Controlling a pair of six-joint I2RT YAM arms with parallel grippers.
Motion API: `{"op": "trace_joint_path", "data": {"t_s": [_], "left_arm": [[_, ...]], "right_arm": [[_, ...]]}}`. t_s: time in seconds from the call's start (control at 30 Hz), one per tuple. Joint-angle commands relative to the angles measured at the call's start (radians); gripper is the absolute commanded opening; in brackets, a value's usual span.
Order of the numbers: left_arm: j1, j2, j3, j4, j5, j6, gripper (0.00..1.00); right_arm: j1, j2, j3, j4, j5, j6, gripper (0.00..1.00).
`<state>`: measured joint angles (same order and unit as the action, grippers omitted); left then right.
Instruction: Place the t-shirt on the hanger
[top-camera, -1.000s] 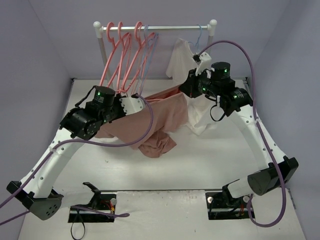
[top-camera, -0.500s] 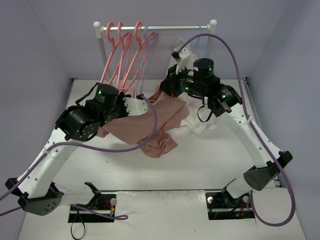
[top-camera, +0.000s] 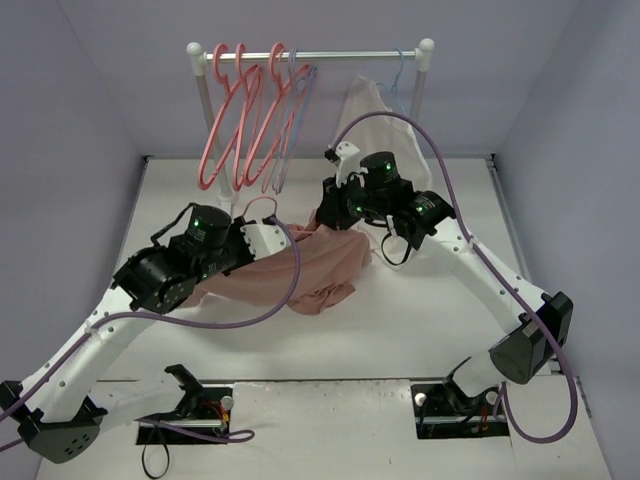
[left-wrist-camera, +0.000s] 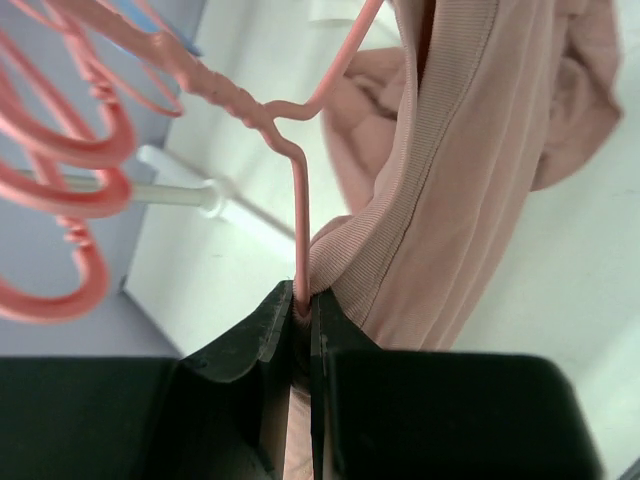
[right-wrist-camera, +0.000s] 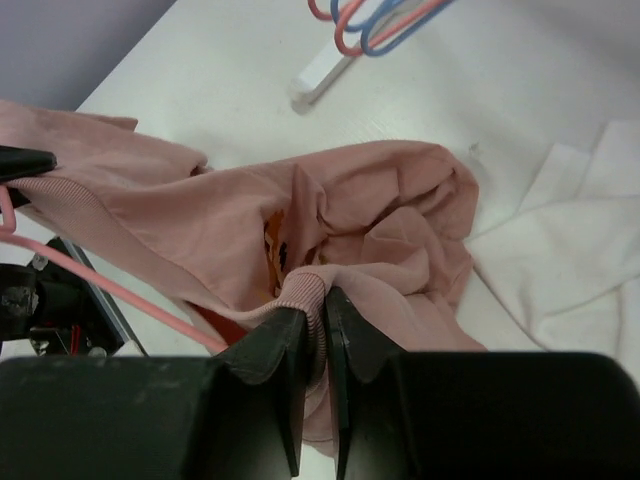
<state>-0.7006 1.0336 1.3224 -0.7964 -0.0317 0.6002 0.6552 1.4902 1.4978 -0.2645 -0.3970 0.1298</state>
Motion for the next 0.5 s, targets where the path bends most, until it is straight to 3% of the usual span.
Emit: {"op": "trace_joint_path", "data": {"t_s": [0.0, 0.2, 0.47], "left_arm": [[0.001, -0.060, -0.040, 0.211, 0.111, -0.095, 0.00], [0.003, -0.107, -0.122, 0.286, 0.092, -0.130, 0.00], [0.051, -0.137, -0.219, 0.346, 0.156, -0.138, 0.00]], "right_arm": [[-0.001, -0.054, 0.000, 0.065, 0.000, 0.012, 0.14], [-0.005, -0.058, 0.019, 0.061, -0.031, 0.012, 0.36], [-0.123, -0.146, -0.005, 0.052, -0.132, -0.086, 0.51]]}}
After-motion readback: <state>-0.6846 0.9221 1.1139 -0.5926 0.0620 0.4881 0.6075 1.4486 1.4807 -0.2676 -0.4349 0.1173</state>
